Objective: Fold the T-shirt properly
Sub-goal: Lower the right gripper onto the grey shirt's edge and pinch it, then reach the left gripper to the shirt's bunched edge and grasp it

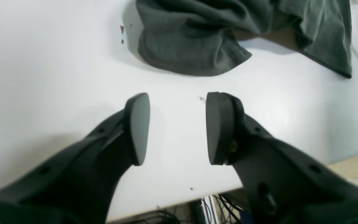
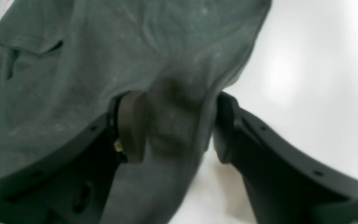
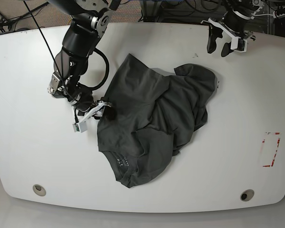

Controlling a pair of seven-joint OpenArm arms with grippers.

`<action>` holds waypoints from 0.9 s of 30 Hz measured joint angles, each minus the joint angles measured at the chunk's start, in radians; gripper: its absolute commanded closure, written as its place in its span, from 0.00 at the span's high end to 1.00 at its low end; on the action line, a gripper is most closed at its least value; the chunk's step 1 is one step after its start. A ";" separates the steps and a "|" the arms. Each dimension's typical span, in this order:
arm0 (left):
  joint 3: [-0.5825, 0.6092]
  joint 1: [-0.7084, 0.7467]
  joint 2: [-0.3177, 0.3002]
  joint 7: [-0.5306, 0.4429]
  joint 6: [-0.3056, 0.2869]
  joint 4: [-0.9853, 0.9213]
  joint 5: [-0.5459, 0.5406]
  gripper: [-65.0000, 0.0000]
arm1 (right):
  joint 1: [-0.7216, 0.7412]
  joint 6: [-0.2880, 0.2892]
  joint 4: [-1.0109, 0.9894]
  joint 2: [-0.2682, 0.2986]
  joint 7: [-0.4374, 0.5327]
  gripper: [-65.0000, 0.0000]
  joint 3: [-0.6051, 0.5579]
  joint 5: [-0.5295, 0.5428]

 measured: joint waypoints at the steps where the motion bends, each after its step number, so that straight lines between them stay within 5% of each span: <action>1: 0.002 -0.007 0.000 0.002 0.002 0.000 0.000 0.40 | 0.002 0.000 -0.004 0.000 0.001 0.42 0.000 0.001; 7: 0.020 -0.117 0.016 0.161 0.001 -0.004 0.000 0.40 | -0.001 0.002 -0.012 -0.002 -0.007 0.00 0.000 -0.009; 18: 0.021 -0.334 0.122 0.449 0.004 -0.053 0.006 0.40 | -0.002 -0.001 -0.009 0.001 -0.012 0.00 -0.001 -0.015; 24: 0.084 -0.405 0.117 0.499 0.002 -0.125 0.027 0.40 | -0.007 -0.001 0.014 0.001 -0.029 0.00 -0.001 -0.024; 27: 0.138 -0.409 0.114 0.504 0.003 -0.142 0.130 0.45 | -0.009 -0.001 0.021 0.001 -0.031 0.00 -0.001 -0.026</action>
